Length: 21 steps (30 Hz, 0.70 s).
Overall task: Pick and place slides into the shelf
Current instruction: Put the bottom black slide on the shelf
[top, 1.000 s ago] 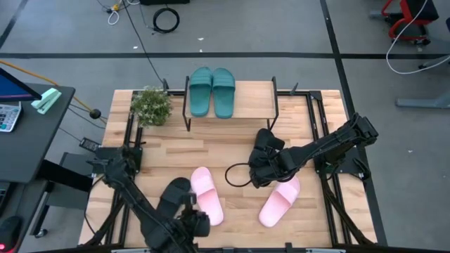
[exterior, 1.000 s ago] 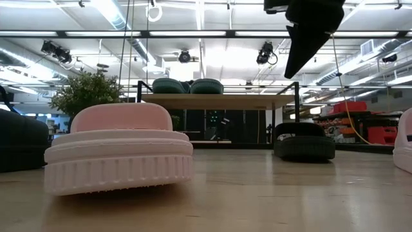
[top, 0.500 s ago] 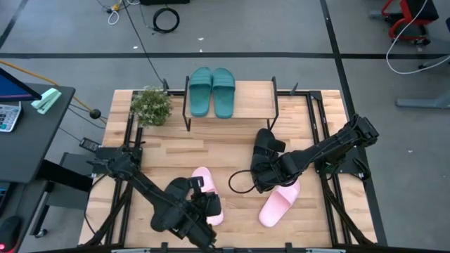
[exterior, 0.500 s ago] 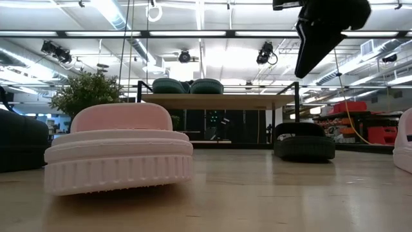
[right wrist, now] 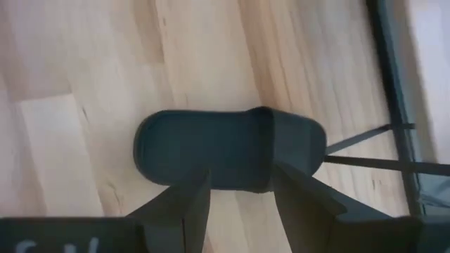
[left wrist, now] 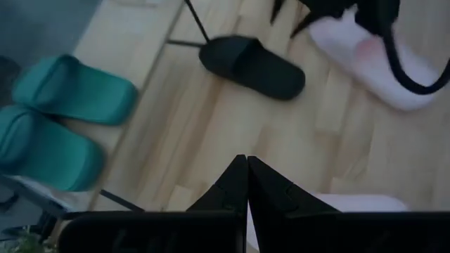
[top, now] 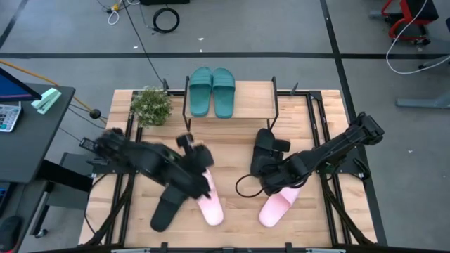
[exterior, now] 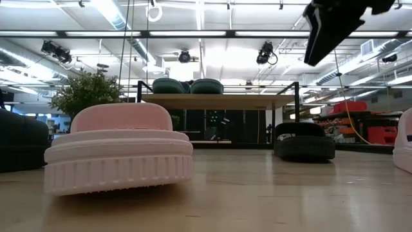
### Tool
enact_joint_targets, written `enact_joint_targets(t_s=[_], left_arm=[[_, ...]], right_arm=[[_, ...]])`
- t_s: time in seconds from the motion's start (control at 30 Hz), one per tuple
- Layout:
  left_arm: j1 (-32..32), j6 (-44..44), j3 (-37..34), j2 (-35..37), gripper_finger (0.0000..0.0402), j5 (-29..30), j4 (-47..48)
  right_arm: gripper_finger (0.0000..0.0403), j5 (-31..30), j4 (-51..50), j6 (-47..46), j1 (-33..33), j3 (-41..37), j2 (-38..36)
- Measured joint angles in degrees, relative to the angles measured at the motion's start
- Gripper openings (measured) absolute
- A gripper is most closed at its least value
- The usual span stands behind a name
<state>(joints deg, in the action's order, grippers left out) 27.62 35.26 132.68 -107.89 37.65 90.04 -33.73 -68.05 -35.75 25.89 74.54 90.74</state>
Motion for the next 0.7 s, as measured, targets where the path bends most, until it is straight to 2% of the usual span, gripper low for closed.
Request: enact_joint_targets(t_s=[0.13, 0.27, 0.43, 0.7], left_arm=[[0.6, -3.1, 0.0, 4.7, 0.0016, -0.6, 0.0], [2.8, -1.0, 0.0, 7.4, 0.0013, -0.7, 0.0], [7.1, 1.2, 0.0, 7.3, 0.0012, 1.6, 0.0], [11.7, 10.0, 0.0, 6.7, 0.0007, 1.8, 0.0]], right_arm=[[0.0160, -2.1, 0.1, 0.0, 0.6, 0.0, -2.7], [0.0160, -4.5, 0.4, 0.0, 0.6, 0.0, -5.0], [0.0160, -8.0, 0.4, 0.9, 0.5, 0.0, -6.9], [0.0160, -8.2, 0.4, 2.8, 0.5, 0.0, -8.0]])
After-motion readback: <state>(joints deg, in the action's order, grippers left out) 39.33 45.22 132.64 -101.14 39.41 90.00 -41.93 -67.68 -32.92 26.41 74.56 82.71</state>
